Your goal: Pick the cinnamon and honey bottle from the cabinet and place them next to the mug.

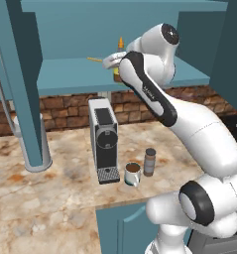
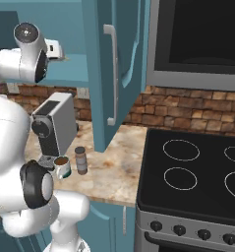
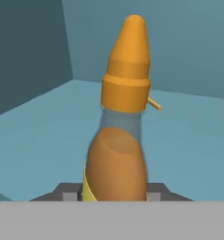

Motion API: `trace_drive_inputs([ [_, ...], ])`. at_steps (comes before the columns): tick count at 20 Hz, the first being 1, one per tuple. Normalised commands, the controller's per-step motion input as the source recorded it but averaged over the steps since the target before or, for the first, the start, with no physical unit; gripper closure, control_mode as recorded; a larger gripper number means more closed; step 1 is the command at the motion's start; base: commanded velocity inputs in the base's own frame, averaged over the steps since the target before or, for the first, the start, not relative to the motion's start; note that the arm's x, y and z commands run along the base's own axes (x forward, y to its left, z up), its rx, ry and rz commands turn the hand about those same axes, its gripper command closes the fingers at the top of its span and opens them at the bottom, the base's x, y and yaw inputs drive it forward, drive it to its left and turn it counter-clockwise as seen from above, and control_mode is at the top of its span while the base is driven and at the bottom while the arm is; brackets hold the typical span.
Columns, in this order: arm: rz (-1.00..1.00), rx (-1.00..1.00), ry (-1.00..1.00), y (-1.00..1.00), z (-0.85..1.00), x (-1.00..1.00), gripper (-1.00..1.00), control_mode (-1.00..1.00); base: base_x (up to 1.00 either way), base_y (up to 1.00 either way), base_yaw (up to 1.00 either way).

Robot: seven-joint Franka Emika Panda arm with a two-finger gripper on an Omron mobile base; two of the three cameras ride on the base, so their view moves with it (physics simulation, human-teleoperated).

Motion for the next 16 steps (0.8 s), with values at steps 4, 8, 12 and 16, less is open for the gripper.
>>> trace_drive_inputs([
  [4,0.0,0.0,-0.09,-0.47,-0.38,-1.0,1.0,-1.0,0.0,0.0,0.0],
  [8,0.0,0.0,-0.1,-0.58,-0.38,-1.0,1.0,-1.0,0.0,0.0,0.0],
  [12,0.0,0.02,-0.1,-0.55,-0.19,-1.0,1.0,-1.0,0.0,0.0,0.0],
  [16,0.0,0.0,-0.08,-0.41,-0.24,-0.85,1.0,-1.0,0.0,0.0,0.0],
])
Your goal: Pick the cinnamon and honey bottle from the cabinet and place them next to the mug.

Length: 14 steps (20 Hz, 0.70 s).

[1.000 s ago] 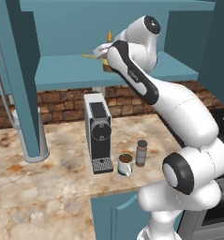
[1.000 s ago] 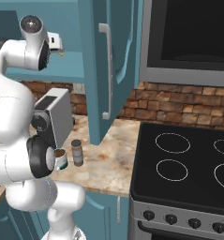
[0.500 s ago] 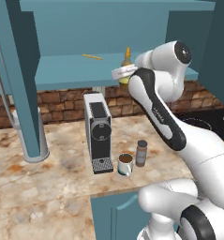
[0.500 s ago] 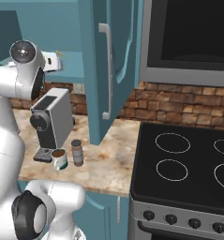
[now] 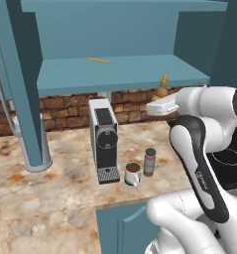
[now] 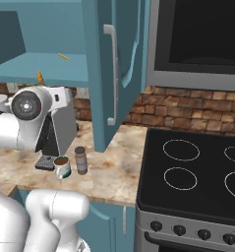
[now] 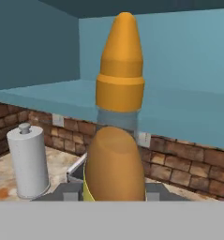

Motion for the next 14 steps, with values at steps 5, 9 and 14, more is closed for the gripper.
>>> trace_drive_inputs([
  [5,0.01,0.0,-0.06,-0.44,-0.37,-0.38,1.0,-1.0,0.0,0.0,0.0],
  [9,0.0,0.0,-0.06,-0.27,-0.44,-0.11,1.0,-1.0,0.0,0.0,0.0],
  [14,0.0,0.0,0.0,-0.2,-0.56,0.0,1.0,-1.0,0.0,0.0,0.0],
])
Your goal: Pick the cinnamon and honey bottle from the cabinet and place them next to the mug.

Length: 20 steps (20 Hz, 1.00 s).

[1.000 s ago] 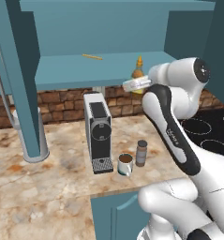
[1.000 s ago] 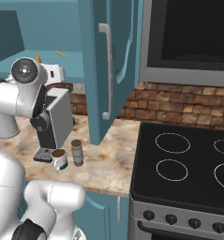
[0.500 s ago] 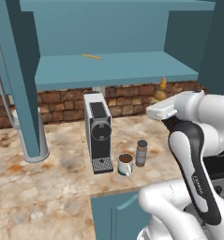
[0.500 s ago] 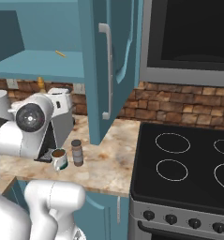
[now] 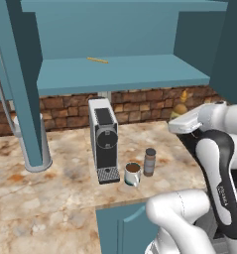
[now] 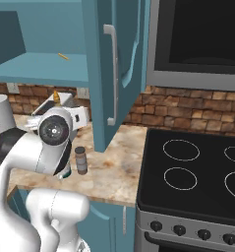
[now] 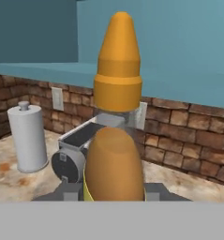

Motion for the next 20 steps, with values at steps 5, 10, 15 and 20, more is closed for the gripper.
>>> trace_drive_inputs([
  [5,0.0,0.0,0.0,-0.02,-0.49,0.0,1.0,-1.0,0.0,0.0,0.0],
  [10,0.0,0.0,-0.02,0.0,-0.46,0.0,1.0,-1.0,0.0,0.0,0.0],
  [15,0.0,0.03,-0.07,-0.01,-0.64,-0.01,1.0,-1.0,0.0,0.0,0.0],
  [20,0.0,0.03,-0.09,-0.03,-0.52,-0.01,1.0,-1.0,0.0,0.0,0.0],
])
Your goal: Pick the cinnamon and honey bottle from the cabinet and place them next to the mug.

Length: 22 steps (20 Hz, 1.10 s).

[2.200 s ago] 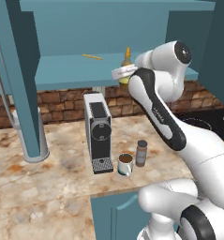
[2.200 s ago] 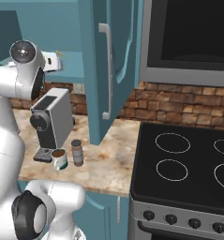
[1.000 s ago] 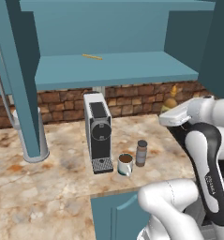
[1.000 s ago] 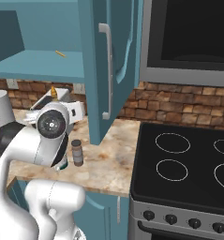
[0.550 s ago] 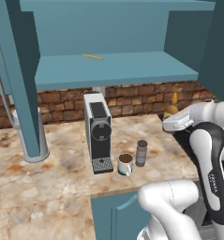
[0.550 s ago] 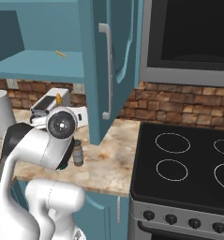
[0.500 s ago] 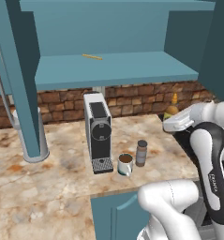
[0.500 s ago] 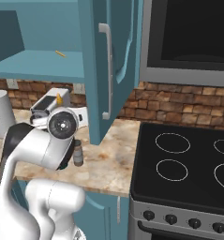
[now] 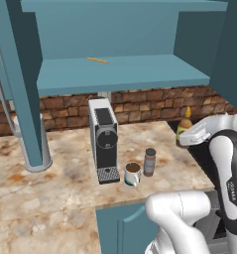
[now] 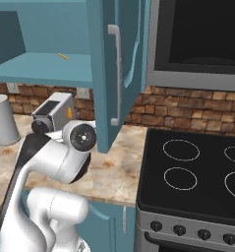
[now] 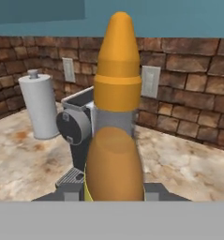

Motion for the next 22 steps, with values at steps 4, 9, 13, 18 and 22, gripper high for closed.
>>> trace_drive_inputs([
  [4,0.0,0.0,-0.11,0.0,-0.37,0.0,1.0,-1.0,0.0,0.0,0.0],
  [9,0.0,0.0,-0.18,0.23,-0.14,-0.26,1.0,-1.0,0.0,0.0,0.0],
  [13,-0.01,0.0,-0.22,0.63,-0.15,-0.54,1.0,-1.0,0.0,0.0,0.0],
  [18,-0.02,0.0,-0.23,0.61,-0.36,-0.48,1.0,-1.0,0.0,0.0,0.0],
  [22,-0.11,0.0,-0.23,0.37,-0.36,-0.84,1.0,-1.0,0.0,0.0,0.0],
])
